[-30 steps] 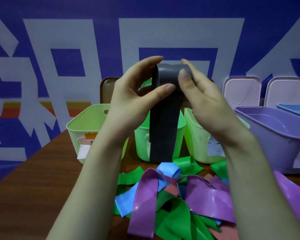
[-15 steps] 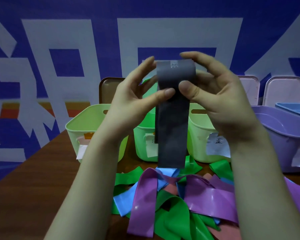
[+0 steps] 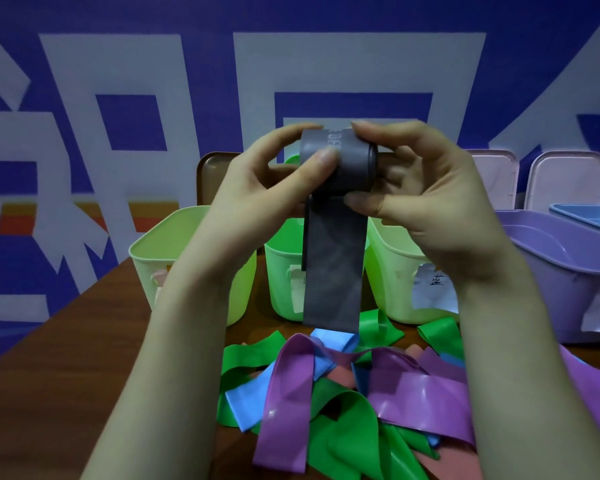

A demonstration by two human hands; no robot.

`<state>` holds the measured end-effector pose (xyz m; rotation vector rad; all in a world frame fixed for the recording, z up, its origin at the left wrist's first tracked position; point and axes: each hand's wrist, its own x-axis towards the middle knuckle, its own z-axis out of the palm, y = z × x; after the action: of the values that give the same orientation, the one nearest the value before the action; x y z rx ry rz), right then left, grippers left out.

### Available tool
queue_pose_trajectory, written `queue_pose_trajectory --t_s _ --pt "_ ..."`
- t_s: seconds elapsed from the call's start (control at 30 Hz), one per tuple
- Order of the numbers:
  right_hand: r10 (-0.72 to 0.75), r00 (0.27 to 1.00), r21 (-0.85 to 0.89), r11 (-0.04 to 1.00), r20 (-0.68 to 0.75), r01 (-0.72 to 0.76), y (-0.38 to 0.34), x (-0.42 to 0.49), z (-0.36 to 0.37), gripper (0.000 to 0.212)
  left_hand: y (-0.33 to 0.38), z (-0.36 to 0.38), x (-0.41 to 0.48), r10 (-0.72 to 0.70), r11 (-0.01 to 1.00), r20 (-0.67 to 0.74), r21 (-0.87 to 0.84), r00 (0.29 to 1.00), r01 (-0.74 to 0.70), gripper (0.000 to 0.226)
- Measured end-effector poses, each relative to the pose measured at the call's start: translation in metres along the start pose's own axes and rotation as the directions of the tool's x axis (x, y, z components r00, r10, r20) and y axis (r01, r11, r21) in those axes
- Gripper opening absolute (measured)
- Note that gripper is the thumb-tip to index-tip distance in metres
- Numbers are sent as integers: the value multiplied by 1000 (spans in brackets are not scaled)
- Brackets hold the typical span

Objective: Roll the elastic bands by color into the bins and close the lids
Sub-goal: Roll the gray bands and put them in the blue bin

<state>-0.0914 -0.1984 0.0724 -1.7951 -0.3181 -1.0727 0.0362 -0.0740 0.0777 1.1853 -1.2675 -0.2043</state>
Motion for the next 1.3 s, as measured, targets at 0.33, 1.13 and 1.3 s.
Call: queue_pose_trajectory --t_s 0.33,1.13,1.3 --pt "215 973 -7 976 88 -216 6 -1 -6 80 -6 -1 2 11 991 -57 -132 998 -18 58" --pt "254 965 142 960 -63 -243 0 1 -5 56 -7 -3 2 14 997 99 -81 995 -6 60" --pt "242 970 119 963 11 -242 -1 0 -8 62 1 1 -1 -48 998 87 -29 995 51 55"
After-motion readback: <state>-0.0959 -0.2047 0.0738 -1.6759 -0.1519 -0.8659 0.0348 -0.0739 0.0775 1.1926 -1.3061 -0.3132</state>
